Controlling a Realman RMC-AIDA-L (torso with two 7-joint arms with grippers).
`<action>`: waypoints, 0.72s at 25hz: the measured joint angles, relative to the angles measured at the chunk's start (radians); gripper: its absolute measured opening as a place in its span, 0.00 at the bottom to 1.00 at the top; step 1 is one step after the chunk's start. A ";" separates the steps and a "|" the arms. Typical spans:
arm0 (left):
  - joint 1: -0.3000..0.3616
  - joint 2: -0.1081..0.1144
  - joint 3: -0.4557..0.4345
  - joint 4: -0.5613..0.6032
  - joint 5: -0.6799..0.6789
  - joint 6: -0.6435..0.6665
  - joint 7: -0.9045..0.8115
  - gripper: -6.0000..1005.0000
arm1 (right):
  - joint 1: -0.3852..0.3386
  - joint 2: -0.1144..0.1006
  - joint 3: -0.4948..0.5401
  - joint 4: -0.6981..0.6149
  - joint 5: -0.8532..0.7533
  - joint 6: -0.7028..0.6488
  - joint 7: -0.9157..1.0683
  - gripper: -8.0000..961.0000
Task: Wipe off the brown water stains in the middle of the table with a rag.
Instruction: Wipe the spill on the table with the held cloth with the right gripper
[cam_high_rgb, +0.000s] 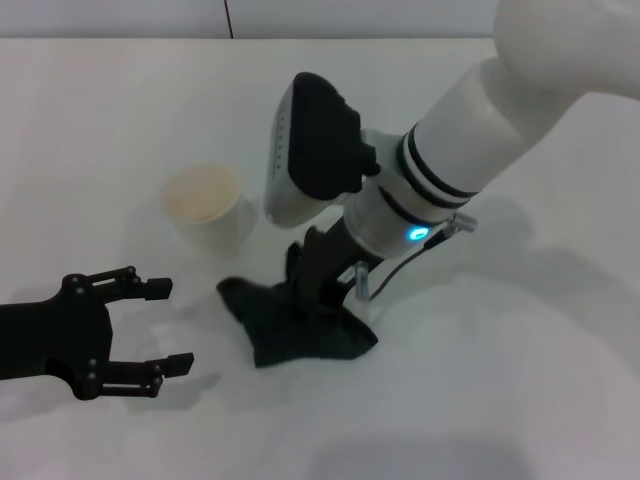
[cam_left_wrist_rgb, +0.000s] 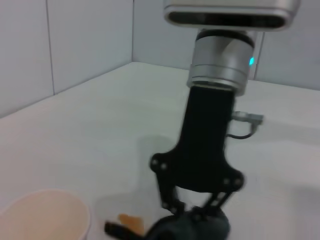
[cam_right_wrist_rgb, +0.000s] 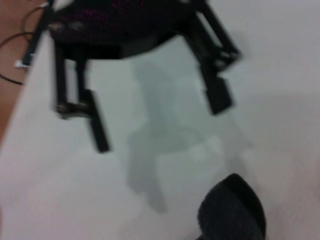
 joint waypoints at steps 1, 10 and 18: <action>0.000 -0.001 -0.001 0.000 0.000 0.000 0.000 0.88 | 0.002 0.000 0.003 0.012 -0.008 0.015 -0.001 0.10; 0.001 -0.009 -0.023 0.000 -0.001 -0.002 0.001 0.88 | -0.002 -0.004 0.105 0.060 -0.129 0.078 0.001 0.10; -0.003 -0.011 -0.024 -0.002 -0.001 -0.003 0.006 0.88 | 0.004 -0.004 0.185 0.154 -0.175 0.184 0.000 0.10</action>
